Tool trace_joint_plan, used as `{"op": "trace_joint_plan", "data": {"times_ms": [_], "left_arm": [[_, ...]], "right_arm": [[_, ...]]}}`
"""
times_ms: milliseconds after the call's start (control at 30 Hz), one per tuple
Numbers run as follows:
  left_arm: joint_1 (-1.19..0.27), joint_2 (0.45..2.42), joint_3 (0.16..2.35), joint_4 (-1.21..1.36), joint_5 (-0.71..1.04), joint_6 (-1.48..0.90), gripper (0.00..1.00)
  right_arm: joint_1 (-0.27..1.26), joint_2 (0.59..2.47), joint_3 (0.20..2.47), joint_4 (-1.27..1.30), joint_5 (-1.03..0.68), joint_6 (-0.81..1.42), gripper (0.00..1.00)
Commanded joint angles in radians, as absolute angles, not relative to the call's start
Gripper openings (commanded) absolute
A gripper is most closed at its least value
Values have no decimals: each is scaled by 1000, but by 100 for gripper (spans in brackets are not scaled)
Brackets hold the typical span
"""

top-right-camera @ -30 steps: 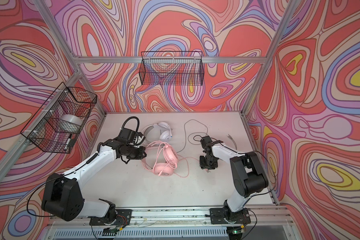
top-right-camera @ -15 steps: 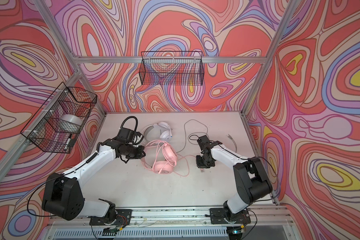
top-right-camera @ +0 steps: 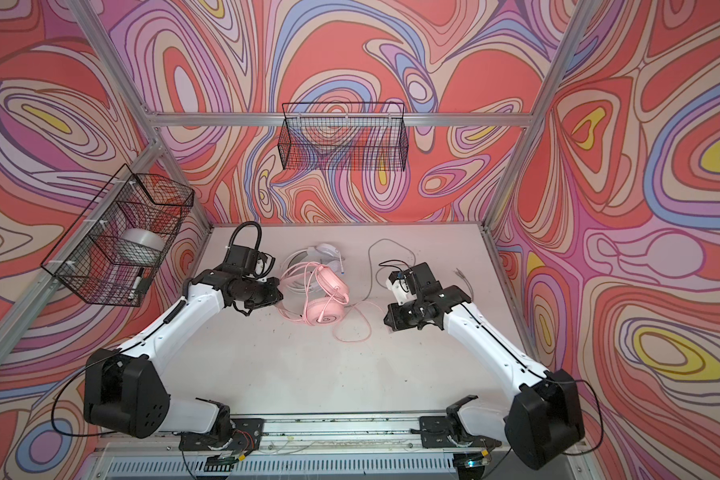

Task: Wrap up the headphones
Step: 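Carry the USB plug with the right gripper over the headband near the left gripper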

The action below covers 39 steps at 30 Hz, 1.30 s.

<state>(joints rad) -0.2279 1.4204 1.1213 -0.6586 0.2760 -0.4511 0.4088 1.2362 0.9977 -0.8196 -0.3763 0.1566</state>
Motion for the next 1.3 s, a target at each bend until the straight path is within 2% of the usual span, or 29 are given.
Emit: {"op": "trace_joint_plan", "data": {"times_ms": [0, 167, 433, 633, 1267], "left_arm": [[-221, 1423, 1179, -679, 282, -520, 0], [-213, 1428, 1186, -672, 273, -531, 0], [-205, 1468, 1186, -669, 265, -564, 0], [-205, 1506, 1195, -673, 251, -567, 0], [-209, 1529, 1167, -699, 182, -558, 0]], "right_arm": [[436, 1207, 1034, -833, -445, 80, 0], [523, 1207, 1068, -926, -429, -57, 0], [554, 1164, 1068, -965, -533, -188, 0], [581, 1175, 1095, -914, -549, -234, 0], [663, 1401, 1300, -673, -560, -331, 0]]}}
